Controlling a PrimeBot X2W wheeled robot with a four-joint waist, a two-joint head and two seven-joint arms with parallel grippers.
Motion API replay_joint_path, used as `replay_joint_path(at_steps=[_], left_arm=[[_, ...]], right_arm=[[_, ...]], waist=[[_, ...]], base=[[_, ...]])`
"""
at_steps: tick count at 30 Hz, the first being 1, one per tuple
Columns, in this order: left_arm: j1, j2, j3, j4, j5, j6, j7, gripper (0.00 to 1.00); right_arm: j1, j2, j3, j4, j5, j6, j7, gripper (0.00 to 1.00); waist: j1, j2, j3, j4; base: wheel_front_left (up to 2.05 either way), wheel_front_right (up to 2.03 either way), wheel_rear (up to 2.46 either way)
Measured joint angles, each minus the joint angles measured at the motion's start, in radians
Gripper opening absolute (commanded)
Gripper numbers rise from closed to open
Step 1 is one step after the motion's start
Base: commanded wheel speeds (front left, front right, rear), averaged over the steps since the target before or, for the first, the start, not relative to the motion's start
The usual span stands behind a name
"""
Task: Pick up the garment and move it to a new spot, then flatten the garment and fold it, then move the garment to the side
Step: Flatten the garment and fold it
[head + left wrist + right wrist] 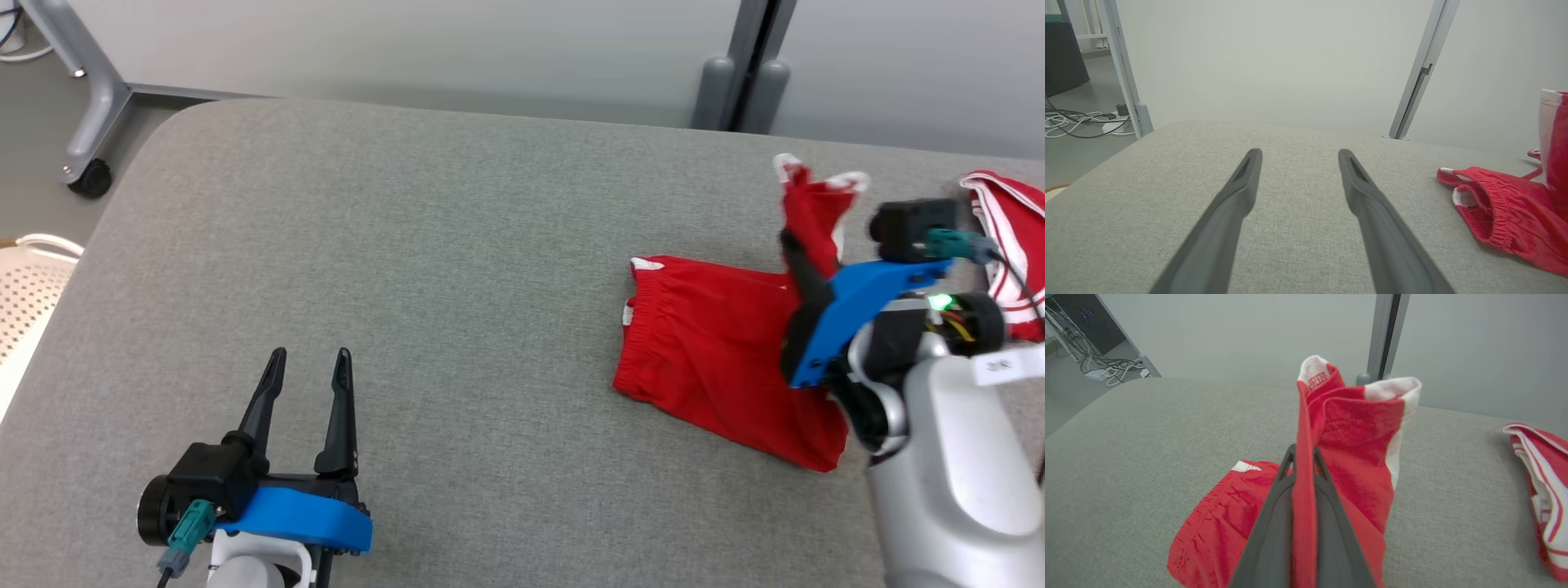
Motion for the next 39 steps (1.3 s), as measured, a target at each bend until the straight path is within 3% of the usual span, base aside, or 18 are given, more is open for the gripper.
replay_joint_path(at_steps=[11, 12, 13, 17, 19, 21, 24, 27, 33, 39], left_arm=[[-0.007, -0.004, -0.030, 0.011, -0.010, 0.000, 0.000, 1.00], [-0.007, -0.004, -0.029, 0.011, -0.012, 0.000, 0.000, 1.00], [-0.007, -0.005, -0.029, 0.011, -0.013, 0.000, 0.000, 1.00], [-0.007, -0.004, -0.021, 0.010, -0.014, 0.000, 0.000, 1.00], [-0.007, -0.004, -0.016, 0.009, -0.014, 0.000, 0.000, 1.00], [-0.006, -0.003, -0.009, 0.010, -0.014, 0.000, 0.000, 1.00], [-0.004, -0.002, 0.004, 0.006, -0.010, 0.000, 0.000, 1.00], [0.006, -0.002, 0.016, 0.001, -0.006, 0.000, 0.000, 1.00], [0.017, -0.003, 0.030, -0.008, 0.001, 0.000, 0.000, 1.00], [0.021, -0.002, 0.032, -0.013, 0.004, 0.000, 0.000, 1.00]], right_arm=[[-0.076, 0.011, 0.185, 0.273, 0.081, 0.000, -0.045, 0.00], [-0.083, 0.010, 0.198, 0.293, 0.090, 0.000, -0.051, 0.46], [-0.090, 0.010, 0.210, 0.314, 0.102, 0.000, -0.054, 1.00], [-0.111, 0.011, 0.263, 0.359, 0.156, 0.000, -0.086, 1.00], [-0.120, 0.011, 0.281, 0.352, 0.246, 0.000, -0.105, 1.00], [-0.123, 0.011, 0.302, 0.317, 0.361, 0.000, -0.116, 1.00], [-0.135, 0.012, 0.312, 0.229, 0.432, 0.000, -0.142, 1.00], [-0.134, -0.007, 0.277, 0.129, 0.411, 0.000, -0.179, 1.00], [-0.017, -0.133, 0.085, 0.034, 0.227, 0.000, -0.229, 1.00], [0.120, -0.127, -0.042, -0.005, 0.101, 0.000, -0.250, 1.00]], waist=[[-0.0001, -0.0001, 0.015, 0.061], [0.0000, -0.0001, 0.017, 0.065], [0.0000, 0.0000, 0.017, 0.067], [0.0000, 0.0000, 0.020, 0.069], [0.0000, 0.0000, 0.019, 0.067], [0.0000, 0.0003, 0.016, 0.063], [0.0000, 0.0002, 0.012, 0.050], [0.0000, 0.0002, 0.004, 0.034], [0.0000, 0.0002, -0.012, 0.003], [0.0000, 0.0002, -0.015, -0.018]], base=[[0.00, 0.00, 0.00], [0.00, 0.00, 0.00], [0.00, 0.00, 0.00], [0.00, 0.00, 0.00], [0.00, 0.00, 0.00], [0.00, 0.00, 0.00], [0.00, 0.00, 0.00], [0.00, 0.00, 0.00], [0.00, 0.00, 0.00], [0.00, 0.00, 0.00]])
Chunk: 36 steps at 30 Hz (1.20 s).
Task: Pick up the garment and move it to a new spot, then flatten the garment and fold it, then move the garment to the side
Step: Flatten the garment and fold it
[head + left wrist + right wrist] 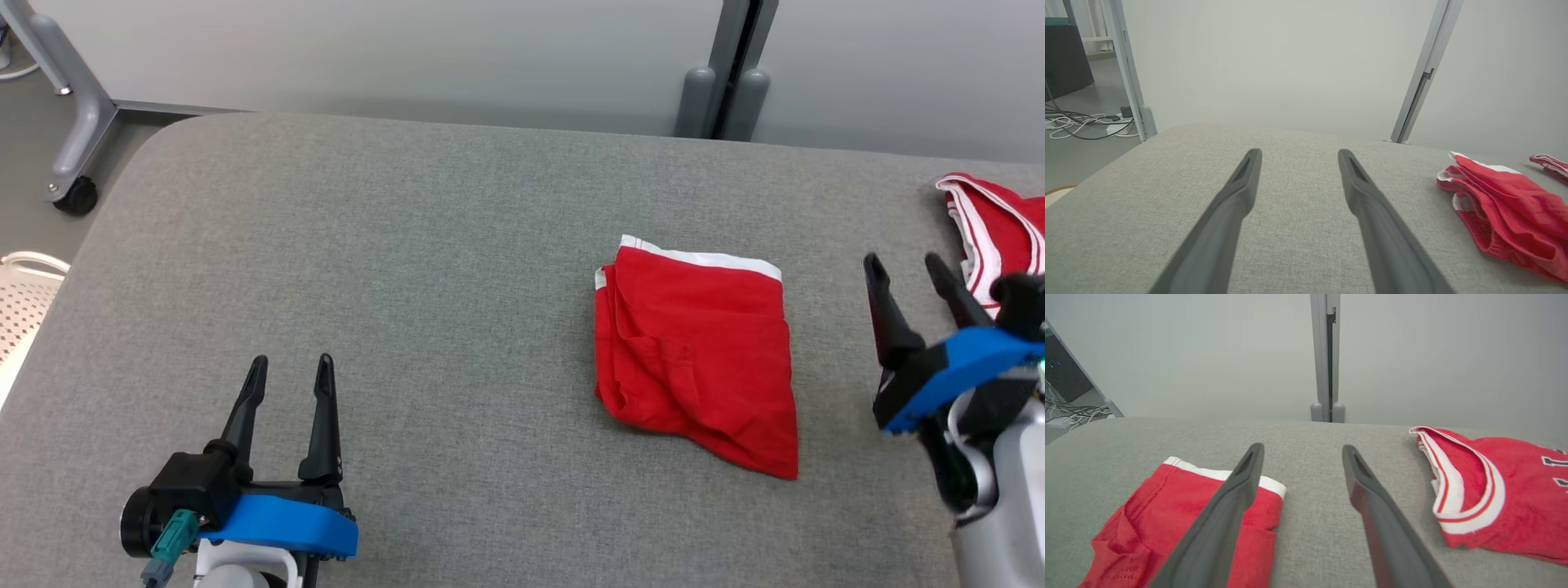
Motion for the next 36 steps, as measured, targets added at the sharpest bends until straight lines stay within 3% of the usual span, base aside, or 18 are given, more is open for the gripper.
replay_joint_path(at_steps=[4, 5, 7, 18, 27, 31, 32, 33, 34, 36], left_arm=[[0.000, 0.004, -0.001, -0.001, 0.002, 0.000, 0.000, 1.00], [-0.001, 0.005, -0.001, -0.001, 0.002, 0.000, 0.000, 1.00], [-0.002, 0.006, -0.003, -0.004, 0.002, 0.000, 0.000, 1.00], [-0.011, 0.010, -0.016, 0.001, 0.002, 0.000, 0.000, 1.00], [0.006, 0.018, -0.005, 0.007, 0.000, 0.000, 0.000, 1.00], [0.023, 0.022, 0.010, 0.004, 0.000, 0.000, 0.000, 1.00], [0.028, 0.022, 0.015, 0.003, 0.000, 0.000, 0.000, 1.00], [0.033, 0.022, 0.018, 0.003, 0.000, 0.000, 0.000, 1.00], [0.036, 0.022, 0.022, 0.002, 0.002, 0.000, 0.000, 1.00], [0.046, 0.023, 0.031, 0.000, 0.004, 0.001, 0.000, 1.00]], right_arm=[[0.067, 0.028, 0.005, 0.008, -0.073, 0.000, -0.015, 1.00], [0.081, 0.040, 0.019, 0.018, -0.084, 0.000, -0.014, 0.77], [0.095, 0.067, 0.053, 0.039, -0.088, 0.000, -0.007, 0.00], [0.040, 0.122, 0.297, 0.182, -0.136, 0.000, 0.006, 0.00], [0.069, 0.136, 0.662, 0.151, 0.105, 0.000, 0.036, 0.00], [0.083, 0.138, 0.716, 0.057, 0.185, 0.000, 0.012, 0.00], [0.085, 0.138, 0.710, 0.034, 0.194, 0.000, -0.004, 0.34], [0.089, 0.138, 0.696, 0.011, 0.201, 0.000, -0.023, 0.76], [0.098, 0.137, 0.675, -0.012, 0.206, 0.000, -0.042, 1.00], [0.119, 0.135, 0.608, -0.058, 0.184, 0.000, -0.084, 1.00]], waist=[[0.0000, 0.0000, 0.004, -0.008], [0.0000, 0.0000, 0.005, -0.009], [0.0000, 0.0000, 0.009, -0.009], [0.0000, -0.0001, 0.009, 0.016], [-0.0001, -0.0001, -0.022, 0.017], [0.0000, -0.0001, -0.036, -0.002], [0.0000, -0.0003, -0.040, -0.008], [0.0000, -0.0003, -0.044, -0.014], [0.0000, -0.0003, -0.049, -0.019], [0.0000, -0.0003, -0.060, -0.032]], base=[[0.00, 0.00, 0.00], [0.00, 0.00, 0.00], [0.00, 0.00, 0.00], [0.00, 0.00, 0.00], [0.00, 0.00, 0.00], [0.00, 0.00, 0.00], [0.00, 0.00, 0.00], [0.00, 0.00, 0.00], [0.00, 0.00, 0.00], [0.00, 0.00, 0.00]])
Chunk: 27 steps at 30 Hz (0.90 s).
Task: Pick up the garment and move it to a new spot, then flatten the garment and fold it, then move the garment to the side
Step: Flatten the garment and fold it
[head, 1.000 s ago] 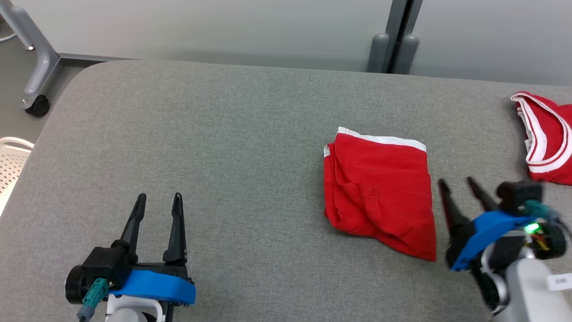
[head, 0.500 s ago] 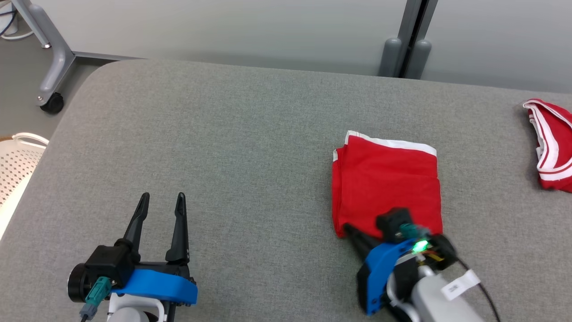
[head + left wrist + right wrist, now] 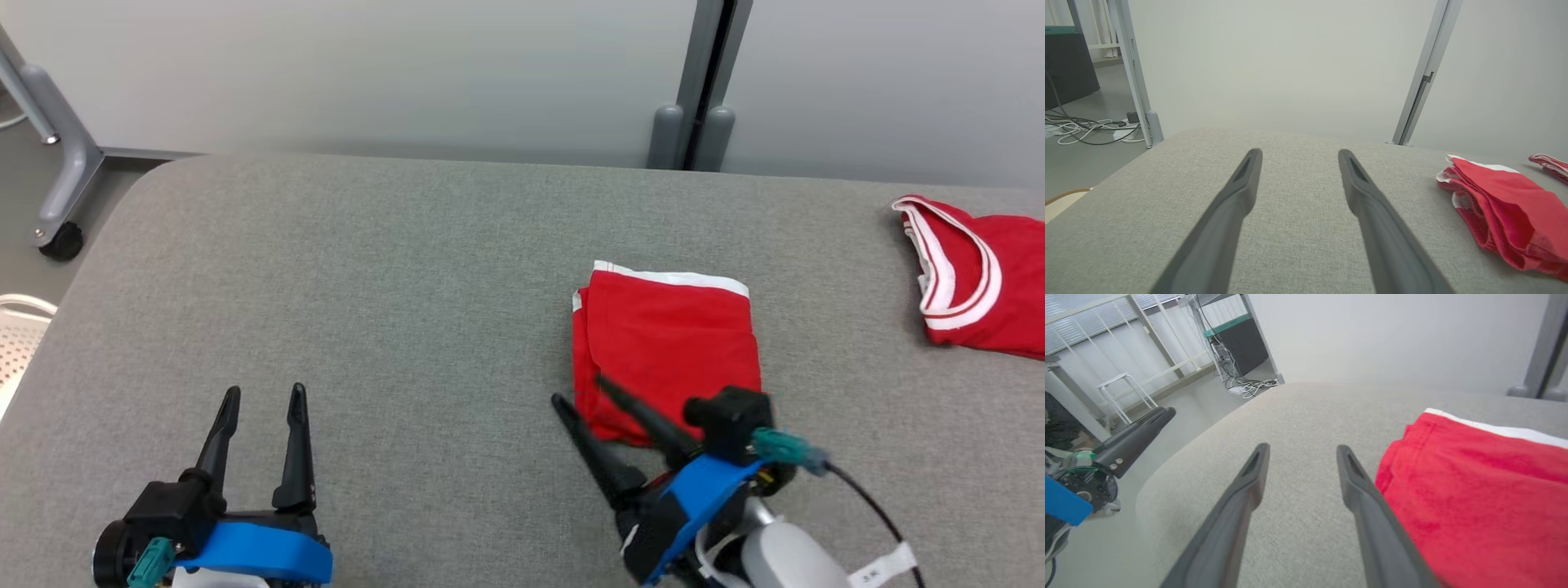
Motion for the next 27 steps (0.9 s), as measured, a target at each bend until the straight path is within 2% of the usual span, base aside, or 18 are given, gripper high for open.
replay_joint_path(at_steps=[5, 15, 21, 27], left_arm=[[0.027, 0.011, 0.027, -0.004, -0.001, 0.002, 0.000, 1.00], [0.048, 0.019, 0.037, -0.006, 0.003, 0.004, 0.000, 1.00], [0.064, 0.030, 0.047, 0.015, -0.002, 0.007, 0.001, 1.00], [0.065, 0.041, 0.048, 0.036, -0.011, 0.011, 0.017, 1.00]], right_arm=[[0.057, -0.001, -0.191, -0.104, -0.078, 0.000, -0.064, 1.00], [0.164, 0.000, -0.507, -0.176, -0.189, 0.000, -0.033, 1.00], [0.187, 0.001, -0.597, -0.169, -0.231, 0.000, -0.022, 1.00], [0.203, 0.001, -0.600, -0.134, -0.236, 0.000, -0.038, 1.00]], waist=[[0.0000, 0.0000, -0.026, -0.038], [-0.0001, 0.0000, -0.062, -0.100], [0.0000, 0.0000, -0.081, -0.124], [0.0000, 0.0000, -0.092, -0.130]], base=[[0.00, 0.00, 0.00], [0.00, 0.00, 0.00], [0.00, 0.00, 0.00], [0.00, 0.00, 0.00]])
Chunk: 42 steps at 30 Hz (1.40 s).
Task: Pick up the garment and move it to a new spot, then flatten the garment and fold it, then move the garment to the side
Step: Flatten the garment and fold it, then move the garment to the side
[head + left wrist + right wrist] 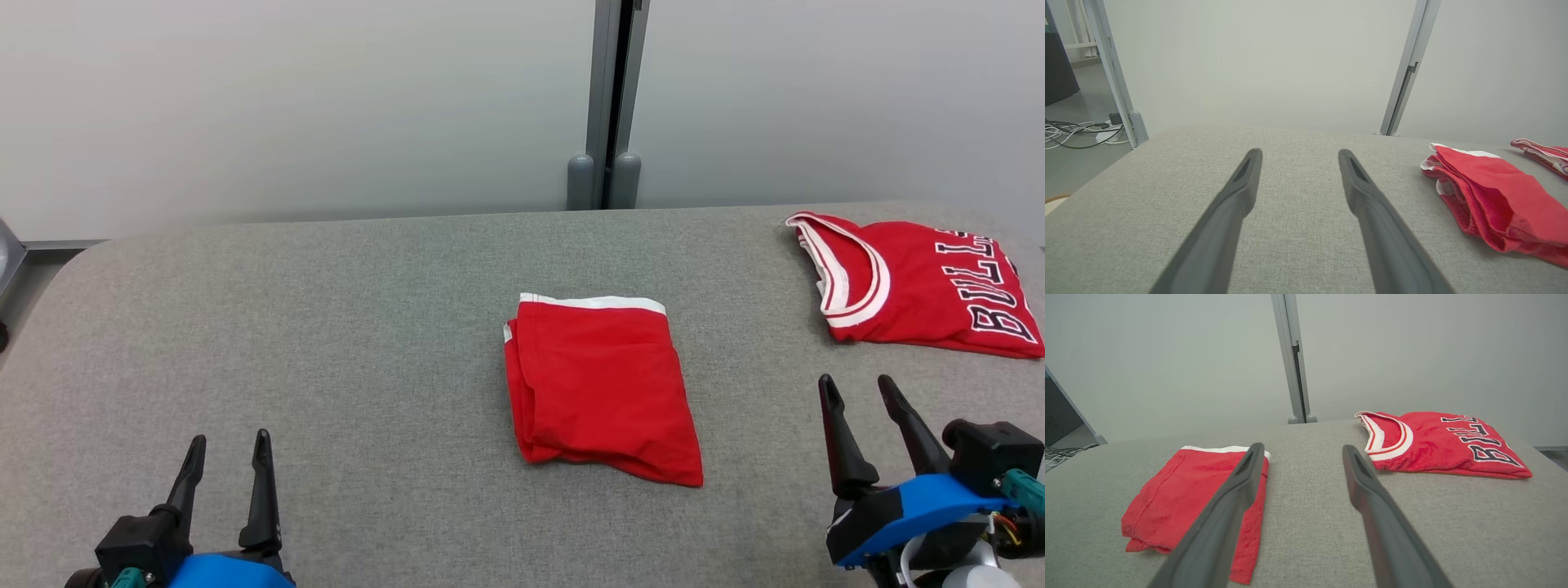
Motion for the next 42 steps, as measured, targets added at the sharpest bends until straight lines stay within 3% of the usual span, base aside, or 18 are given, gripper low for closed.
replay_joint_path(at_steps=[29, 33, 42], left_arm=[[-0.007, 0.013, -0.026, -0.016, -0.024, 0.019, 0.050, 1.00], [-0.008, 0.012, -0.036, -0.022, -0.024, 0.021, 0.050, 1.00], [-0.053, 0.007, -0.059, -0.031, -0.024, 0.022, 0.048, 1.00]], right_arm=[[-0.009, 0.000, 0.024, 0.061, -0.006, 0.000, 0.008, 1.00], [-0.062, -0.002, 0.011, 0.067, -0.050, 0.000, 0.074, 1.00], [-0.283, 0.000, 0.005, 0.167, -0.059, 0.000, 0.371, 1.00]], waist=[[0.0000, 0.0002, 0.006, 0.015], [0.0000, 0.0002, 0.019, 0.023], [0.0001, 0.0003, 0.081, 0.047]], base=[[0.00, 0.00, 0.00], [0.00, 0.00, 0.00], [0.00, 0.00, 0.00]])
